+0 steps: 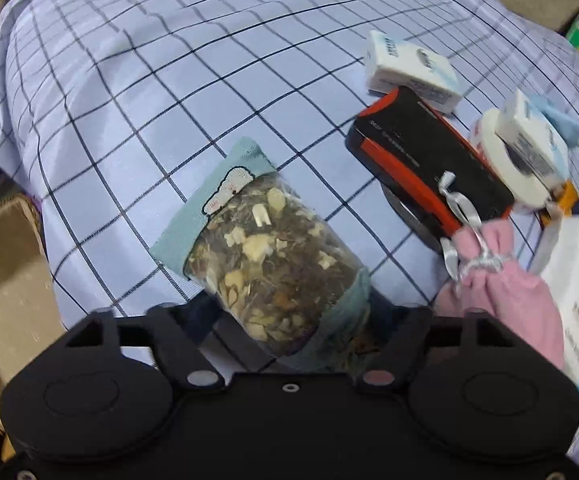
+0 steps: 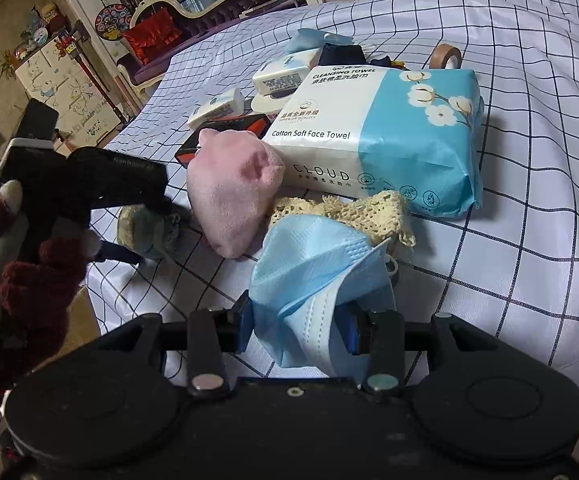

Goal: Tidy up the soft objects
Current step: 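Carry the sachet and mask to the basket with both tools and release them inside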

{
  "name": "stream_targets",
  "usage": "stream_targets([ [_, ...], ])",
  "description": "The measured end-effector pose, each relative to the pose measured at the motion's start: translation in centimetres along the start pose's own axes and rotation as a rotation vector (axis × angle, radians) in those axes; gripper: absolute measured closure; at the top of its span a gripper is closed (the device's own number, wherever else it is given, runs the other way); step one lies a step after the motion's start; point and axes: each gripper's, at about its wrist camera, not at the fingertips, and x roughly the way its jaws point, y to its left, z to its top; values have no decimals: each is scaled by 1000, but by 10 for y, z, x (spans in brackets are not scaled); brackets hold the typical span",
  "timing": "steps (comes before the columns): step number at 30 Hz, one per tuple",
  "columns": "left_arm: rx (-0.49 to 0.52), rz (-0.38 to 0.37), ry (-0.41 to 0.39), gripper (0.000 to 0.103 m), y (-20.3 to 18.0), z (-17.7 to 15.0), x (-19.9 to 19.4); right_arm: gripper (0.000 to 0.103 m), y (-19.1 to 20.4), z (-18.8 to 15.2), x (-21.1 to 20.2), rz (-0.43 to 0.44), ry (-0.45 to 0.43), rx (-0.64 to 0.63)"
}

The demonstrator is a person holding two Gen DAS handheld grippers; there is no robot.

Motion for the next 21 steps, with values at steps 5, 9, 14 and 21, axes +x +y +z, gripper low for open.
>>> stream_targets([
  [5, 16, -30, 24, 52, 4, -6, -8, 61, 3, 0, 0, -12, -6, -16],
  [9, 27, -39, 31, 53, 17, -18, -16, 62, 6, -2, -4, -16, -28, -37],
  [14, 22, -46, 31, 53, 35, -33, -35, 62, 15, -7, -15, -7, -80, -92],
  [21, 11, 21, -33, 53, 75, -56, -63, 63, 26, -10, -16, -39, -97, -152],
])
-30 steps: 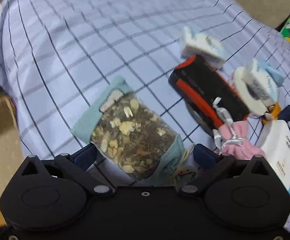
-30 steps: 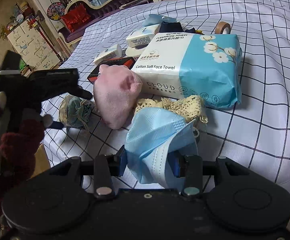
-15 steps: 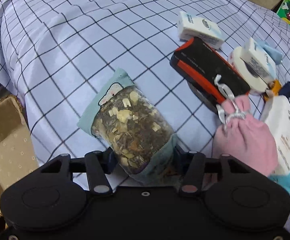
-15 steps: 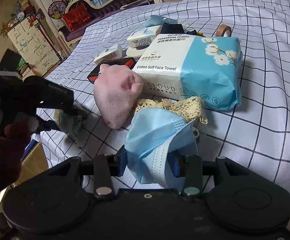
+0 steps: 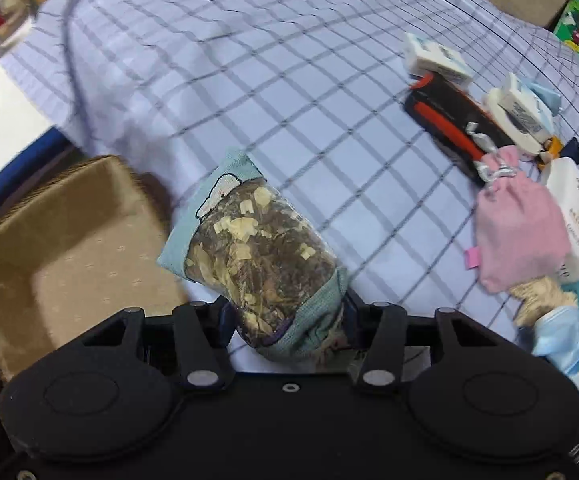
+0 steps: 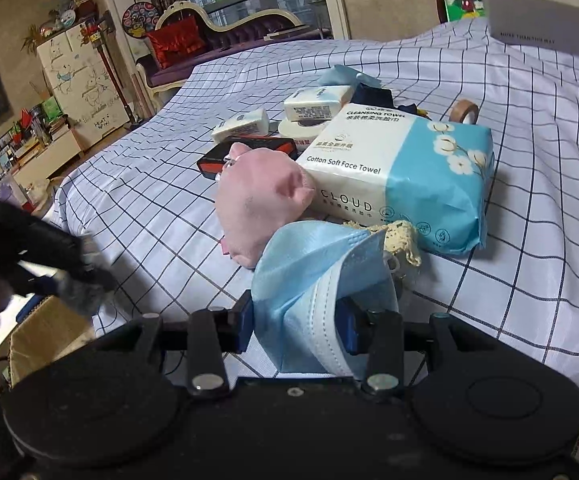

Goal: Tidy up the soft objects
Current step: 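Carry the sachet and mask to the basket with both tools and release them inside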

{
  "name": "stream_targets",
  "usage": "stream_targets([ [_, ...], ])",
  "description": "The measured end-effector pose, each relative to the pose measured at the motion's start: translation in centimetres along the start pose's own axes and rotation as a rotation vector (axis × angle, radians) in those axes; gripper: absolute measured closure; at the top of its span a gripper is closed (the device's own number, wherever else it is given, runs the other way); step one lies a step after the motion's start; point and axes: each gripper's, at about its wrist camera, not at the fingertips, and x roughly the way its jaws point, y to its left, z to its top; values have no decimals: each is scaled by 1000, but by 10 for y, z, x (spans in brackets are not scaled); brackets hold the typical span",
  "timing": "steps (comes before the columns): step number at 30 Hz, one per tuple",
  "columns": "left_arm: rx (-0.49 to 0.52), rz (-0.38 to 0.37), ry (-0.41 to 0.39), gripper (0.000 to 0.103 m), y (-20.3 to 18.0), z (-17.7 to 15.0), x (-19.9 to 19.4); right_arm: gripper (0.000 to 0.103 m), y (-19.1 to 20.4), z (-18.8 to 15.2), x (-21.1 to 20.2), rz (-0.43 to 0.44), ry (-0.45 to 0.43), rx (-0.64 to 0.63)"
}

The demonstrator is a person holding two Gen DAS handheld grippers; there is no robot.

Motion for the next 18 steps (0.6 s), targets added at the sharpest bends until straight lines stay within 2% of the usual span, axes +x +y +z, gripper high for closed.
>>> stream_targets([
  [8, -126, 81, -3, 53, 68, -32, -9, 67, 11, 0, 3, -34, 33, -46],
  [13, -205, 145, -13, 53, 105, -50, -9, 68, 30, -2, -4, -53, 43, -119],
  [18, -251, 186, -41, 53, 127, -63, -13, 69, 59, 3, -16, 5, 34, -171],
])
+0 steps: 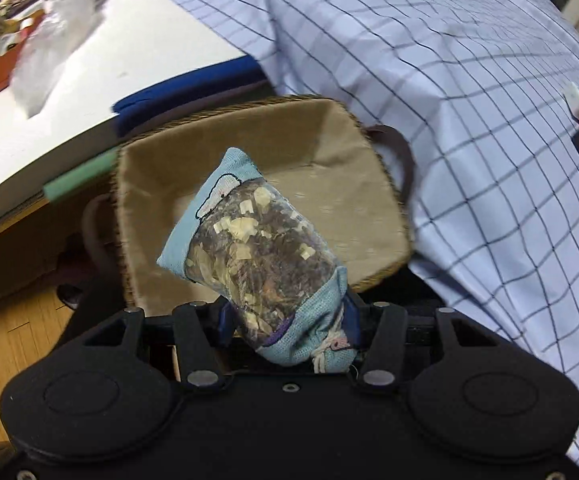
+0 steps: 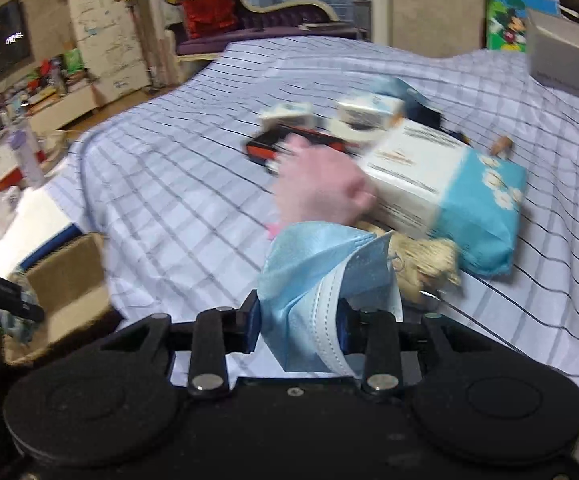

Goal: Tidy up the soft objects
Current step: 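Carry the sachet and mask to the basket with both tools and release them inside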

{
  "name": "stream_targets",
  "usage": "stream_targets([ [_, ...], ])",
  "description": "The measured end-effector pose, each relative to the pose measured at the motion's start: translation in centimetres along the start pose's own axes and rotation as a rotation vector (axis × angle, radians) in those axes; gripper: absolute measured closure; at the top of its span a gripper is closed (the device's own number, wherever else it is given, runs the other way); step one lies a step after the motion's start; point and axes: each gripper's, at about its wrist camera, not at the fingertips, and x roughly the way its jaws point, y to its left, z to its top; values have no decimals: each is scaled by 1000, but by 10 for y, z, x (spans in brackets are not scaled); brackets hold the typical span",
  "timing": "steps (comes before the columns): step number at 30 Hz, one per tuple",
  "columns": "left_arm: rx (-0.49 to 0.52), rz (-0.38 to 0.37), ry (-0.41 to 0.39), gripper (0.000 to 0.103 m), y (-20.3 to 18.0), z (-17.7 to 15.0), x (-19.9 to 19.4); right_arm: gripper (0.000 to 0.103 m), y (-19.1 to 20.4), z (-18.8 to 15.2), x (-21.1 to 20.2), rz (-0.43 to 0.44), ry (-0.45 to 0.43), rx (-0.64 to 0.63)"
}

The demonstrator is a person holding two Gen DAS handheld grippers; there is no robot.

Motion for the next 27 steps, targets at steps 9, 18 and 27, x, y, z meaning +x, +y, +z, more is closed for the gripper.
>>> stream_targets([
  [9, -25, -19, -23, 53, 18, 1, 2, 69, 67, 34, 3, 151, -14, -98],
  [18, -98, -16, -21, 53, 42, 6, 4, 69, 153, 57, 36, 282, 72, -198],
  [27, -159, 3, -13, 53, 63, 22, 15, 69, 221, 67, 87, 315, 179, -262],
])
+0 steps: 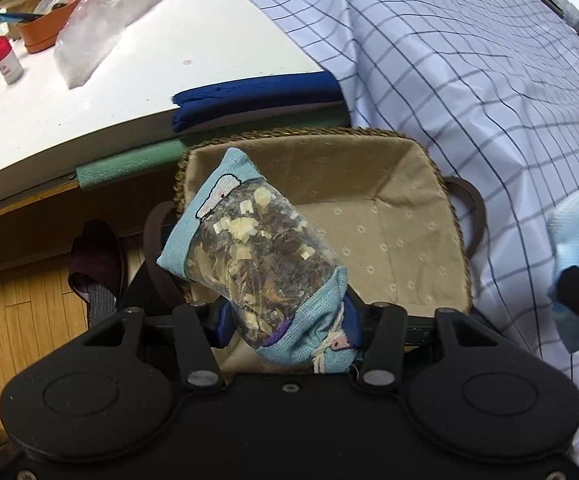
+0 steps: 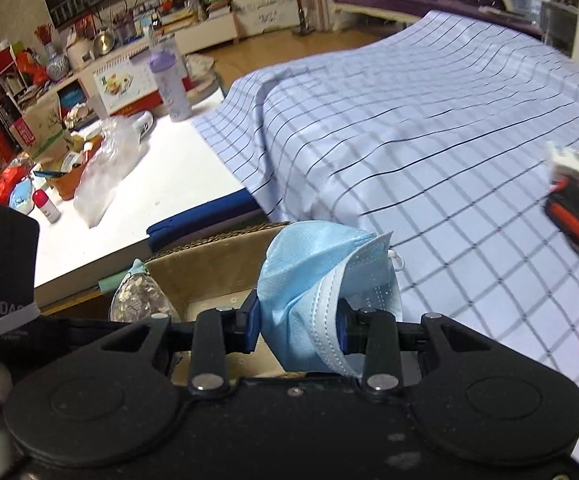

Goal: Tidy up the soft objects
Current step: 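Carry the sachet and mask to the basket with both tools and release them inside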

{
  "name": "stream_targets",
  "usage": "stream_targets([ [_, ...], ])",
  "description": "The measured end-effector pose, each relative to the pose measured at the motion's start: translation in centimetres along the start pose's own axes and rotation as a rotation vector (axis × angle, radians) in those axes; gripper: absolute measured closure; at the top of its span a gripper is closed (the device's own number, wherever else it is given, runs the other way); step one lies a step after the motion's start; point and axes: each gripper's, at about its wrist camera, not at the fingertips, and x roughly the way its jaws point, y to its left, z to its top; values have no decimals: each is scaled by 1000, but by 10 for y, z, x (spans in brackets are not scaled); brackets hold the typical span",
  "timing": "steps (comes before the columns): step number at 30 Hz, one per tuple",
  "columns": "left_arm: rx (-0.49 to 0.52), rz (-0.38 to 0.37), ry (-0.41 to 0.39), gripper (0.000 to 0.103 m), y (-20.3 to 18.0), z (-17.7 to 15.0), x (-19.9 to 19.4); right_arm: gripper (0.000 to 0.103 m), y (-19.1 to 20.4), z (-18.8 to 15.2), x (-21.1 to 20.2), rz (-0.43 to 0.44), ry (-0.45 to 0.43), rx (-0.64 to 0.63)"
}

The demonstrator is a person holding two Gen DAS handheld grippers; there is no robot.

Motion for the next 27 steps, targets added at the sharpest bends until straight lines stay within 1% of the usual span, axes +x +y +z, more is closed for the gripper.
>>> stream_targets([
  [5, -26, 3, 17, 54, 5, 9, 9, 69, 16, 13, 33, -4, 61, -22],
  [10, -25, 16, 27, 54, 4, 12, 14, 69, 23, 19, 58, -17, 133, -40],
  [16, -26, 24, 36, 53, 4, 15, 17, 68, 28, 24, 70, -11, 149, -50],
  [17, -26, 24, 34, 50, 4, 15, 16, 66, 28, 25, 70, -8, 148, -50],
  [18, -27, 23, 30, 47, 4, 15, 16, 62, 29, 26, 71, -7, 144, -50],
  [19, -27, 25, 22, 41, 4, 15, 15, 48, 29, 27, 71, -4, 141, -52],
  [20, -27, 37, 8, 37, 4, 14, 13, 46, 29, 27, 70, -3, 130, -51],
  [23, -22, 66, -14, 34, 5, 15, 10, 45, 28, 29, 68, -6, 118, -53],
  [27, -35, 61, -3, 34, 8, 14, 11, 45, 24, 28, 68, -10, 124, -36],
])
